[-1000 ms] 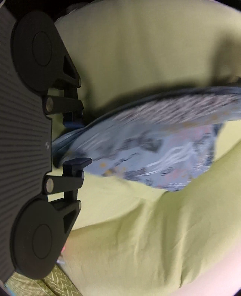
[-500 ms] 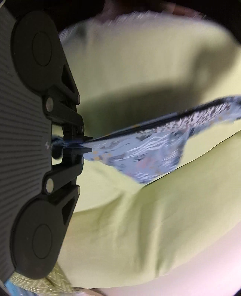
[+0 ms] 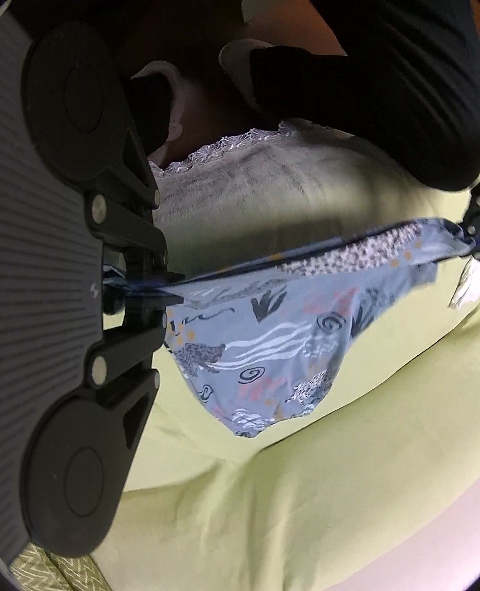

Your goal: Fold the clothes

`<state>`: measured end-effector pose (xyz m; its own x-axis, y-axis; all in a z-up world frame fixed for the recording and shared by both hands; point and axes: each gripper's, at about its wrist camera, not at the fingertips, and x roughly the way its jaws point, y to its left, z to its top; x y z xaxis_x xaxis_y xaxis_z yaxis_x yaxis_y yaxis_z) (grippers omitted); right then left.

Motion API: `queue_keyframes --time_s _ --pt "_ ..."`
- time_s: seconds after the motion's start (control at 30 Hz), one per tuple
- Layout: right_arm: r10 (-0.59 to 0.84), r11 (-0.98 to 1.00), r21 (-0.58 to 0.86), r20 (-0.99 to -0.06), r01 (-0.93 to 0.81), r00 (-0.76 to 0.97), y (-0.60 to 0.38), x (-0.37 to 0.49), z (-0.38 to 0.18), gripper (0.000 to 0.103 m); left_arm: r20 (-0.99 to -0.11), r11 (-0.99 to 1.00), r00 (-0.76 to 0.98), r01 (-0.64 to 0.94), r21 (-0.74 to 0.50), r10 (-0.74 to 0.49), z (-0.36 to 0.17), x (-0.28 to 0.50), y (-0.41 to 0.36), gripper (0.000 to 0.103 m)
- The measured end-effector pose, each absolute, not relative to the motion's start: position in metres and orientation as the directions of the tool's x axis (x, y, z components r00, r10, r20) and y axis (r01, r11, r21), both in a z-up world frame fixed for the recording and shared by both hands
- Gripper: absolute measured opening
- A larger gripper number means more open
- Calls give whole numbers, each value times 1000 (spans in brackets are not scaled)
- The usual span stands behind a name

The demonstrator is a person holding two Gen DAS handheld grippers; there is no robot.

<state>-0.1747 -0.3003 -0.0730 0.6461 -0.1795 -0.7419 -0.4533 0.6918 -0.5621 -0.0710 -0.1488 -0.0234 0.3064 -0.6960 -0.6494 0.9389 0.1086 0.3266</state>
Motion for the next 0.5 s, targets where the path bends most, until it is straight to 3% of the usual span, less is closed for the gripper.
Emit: queue_keyframes --time_s 0.2,0.5 --pt "-153 772 -492 -759 -402 633 -344 -126 -40 1 -638 175 280 959 224 -717 -19 -1 -183 3" --pt "-44 898 -285 -815 -335 577 -461 2 -47 1 -686 305 202 952 -30 -699 -43 133 -244 3"
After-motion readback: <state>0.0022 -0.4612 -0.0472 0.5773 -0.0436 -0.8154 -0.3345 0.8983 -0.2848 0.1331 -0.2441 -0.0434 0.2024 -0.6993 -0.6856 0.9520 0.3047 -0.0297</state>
